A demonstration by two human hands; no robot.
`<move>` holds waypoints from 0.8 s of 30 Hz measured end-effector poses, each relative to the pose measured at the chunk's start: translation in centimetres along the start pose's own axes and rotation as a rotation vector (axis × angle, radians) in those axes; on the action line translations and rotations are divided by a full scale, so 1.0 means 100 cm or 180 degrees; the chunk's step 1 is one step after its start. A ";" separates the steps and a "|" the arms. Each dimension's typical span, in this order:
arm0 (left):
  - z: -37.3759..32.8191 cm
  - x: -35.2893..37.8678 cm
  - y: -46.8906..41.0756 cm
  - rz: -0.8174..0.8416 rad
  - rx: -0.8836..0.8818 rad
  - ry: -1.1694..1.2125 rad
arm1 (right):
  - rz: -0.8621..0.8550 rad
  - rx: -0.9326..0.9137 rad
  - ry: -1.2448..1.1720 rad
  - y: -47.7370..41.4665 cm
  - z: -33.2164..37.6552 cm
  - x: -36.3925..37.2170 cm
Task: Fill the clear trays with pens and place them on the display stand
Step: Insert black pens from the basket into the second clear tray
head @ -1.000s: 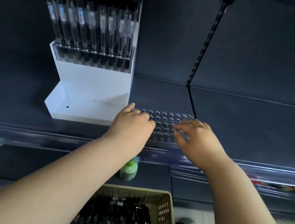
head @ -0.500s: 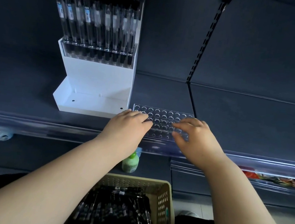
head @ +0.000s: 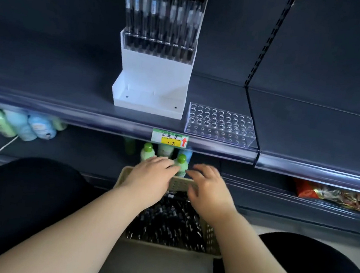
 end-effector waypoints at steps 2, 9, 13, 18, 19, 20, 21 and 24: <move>0.008 0.018 0.015 0.0380 -0.0353 0.0204 | 0.0356 0.0286 -0.0057 0.012 0.006 0.027; 0.033 0.080 0.062 0.1710 -0.1326 0.0381 | 0.1624 0.1526 -0.0462 0.042 0.004 0.084; 0.036 0.089 0.054 0.1751 -0.1512 0.0380 | 0.1570 0.1644 -0.0481 0.032 0.000 0.090; 0.030 0.094 0.038 0.1680 -0.1952 0.0860 | 0.1561 0.1991 -0.0868 0.023 -0.006 0.099; 0.028 0.096 0.036 0.1687 -0.2063 0.0909 | 0.1551 0.2084 -0.0942 0.023 -0.008 0.101; 0.027 0.099 0.034 0.1701 -0.2176 0.0933 | 0.1569 0.2163 -0.1000 0.022 -0.010 0.103; 0.027 0.101 0.032 0.1718 -0.2310 0.0938 | 0.1615 0.2220 -0.1040 0.021 -0.011 0.105; 0.024 0.107 0.029 0.1917 -0.2676 0.0813 | 0.1758 0.2321 -0.1153 0.019 -0.015 0.108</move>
Point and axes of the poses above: each hand's wrist, its own y-axis away from the middle knuckle, its own x-axis out of the palm, z = x × y, the point moved 2 cm from there along -y, towards the middle knuckle, and after that the axes turned 8 degrees about -x, right-handed, at the moved point
